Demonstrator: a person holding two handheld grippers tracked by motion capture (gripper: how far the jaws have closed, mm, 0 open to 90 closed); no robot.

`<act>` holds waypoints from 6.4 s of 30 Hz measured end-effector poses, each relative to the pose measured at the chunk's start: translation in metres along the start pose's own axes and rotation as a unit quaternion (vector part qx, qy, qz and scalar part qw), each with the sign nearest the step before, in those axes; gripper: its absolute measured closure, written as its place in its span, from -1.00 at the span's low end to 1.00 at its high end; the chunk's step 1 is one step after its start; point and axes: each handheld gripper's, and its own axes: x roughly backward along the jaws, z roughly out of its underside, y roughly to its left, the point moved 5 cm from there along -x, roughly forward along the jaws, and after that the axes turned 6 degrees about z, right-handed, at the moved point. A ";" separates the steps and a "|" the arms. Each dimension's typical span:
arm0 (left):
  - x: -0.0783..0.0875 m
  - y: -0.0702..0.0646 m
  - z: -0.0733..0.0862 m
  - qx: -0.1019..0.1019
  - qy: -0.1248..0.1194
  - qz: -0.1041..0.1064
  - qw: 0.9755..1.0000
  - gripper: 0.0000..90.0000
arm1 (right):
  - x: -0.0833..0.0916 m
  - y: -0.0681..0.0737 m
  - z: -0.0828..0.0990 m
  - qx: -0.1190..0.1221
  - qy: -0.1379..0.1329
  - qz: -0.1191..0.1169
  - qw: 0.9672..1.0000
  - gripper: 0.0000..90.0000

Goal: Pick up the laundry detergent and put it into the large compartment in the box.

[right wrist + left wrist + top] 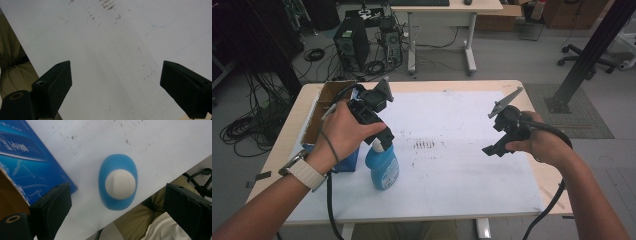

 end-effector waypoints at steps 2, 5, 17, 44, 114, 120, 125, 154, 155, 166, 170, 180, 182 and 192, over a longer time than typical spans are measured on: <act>-0.003 0.000 0.000 -0.001 0.001 -0.002 1.000 -0.80 | 0.000 0.000 0.000 0.001 0.000 0.000 1.000 -0.76; -0.008 0.001 0.000 0.001 0.003 -0.002 1.000 -0.80 | -0.001 0.000 0.000 0.000 0.000 0.000 1.000 -0.76; -0.021 0.002 0.002 0.003 0.006 0.005 1.000 -0.80 | -0.001 0.000 0.000 0.001 0.001 0.000 1.000 -0.76; -0.043 0.003 0.004 0.003 0.005 0.007 1.000 -0.80 | -0.004 0.001 0.000 0.001 0.003 -0.002 1.000 -0.76; -0.079 0.005 0.004 0.010 0.012 0.027 0.999 -0.28 | -0.008 0.001 0.002 -0.002 0.007 -0.007 1.000 -0.76; -0.079 0.007 0.004 0.010 0.013 0.027 1.000 -0.19 | -0.008 0.000 0.004 -0.004 0.010 -0.006 1.000 -0.76; -0.079 0.006 0.004 0.007 0.014 0.024 1.000 -0.18 | -0.008 0.000 0.005 -0.005 0.009 -0.007 1.000 -0.76; -0.062 0.003 0.003 0.003 0.013 0.016 1.000 -0.17 | -0.007 0.001 0.006 -0.004 0.009 -0.005 1.000 -0.76; -0.061 0.002 0.003 0.004 0.012 0.016 1.000 -0.17 | -0.007 0.001 0.006 -0.003 0.008 -0.006 1.000 -0.76; -0.039 -0.006 -0.001 0.000 0.007 0.011 1.000 -0.17 | -0.006 0.002 0.003 -0.001 0.004 -0.005 1.000 -0.76; -0.032 -0.007 -0.002 -0.001 0.006 0.014 1.000 -0.17 | -0.005 0.002 0.003 0.000 0.004 -0.005 1.000 -0.76; -0.014 -0.008 -0.008 0.005 -0.001 0.014 1.000 -0.17 | -0.005 0.002 0.003 0.001 0.004 -0.004 1.000 -0.76; -0.012 -0.008 -0.009 0.008 -0.001 0.015 1.000 -0.17 | -0.005 0.002 0.003 0.001 0.003 -0.004 1.000 -0.76; 0.008 -0.006 -0.013 0.020 -0.005 0.010 1.000 -0.17 | -0.006 0.002 0.001 0.002 0.001 -0.005 1.000 -0.76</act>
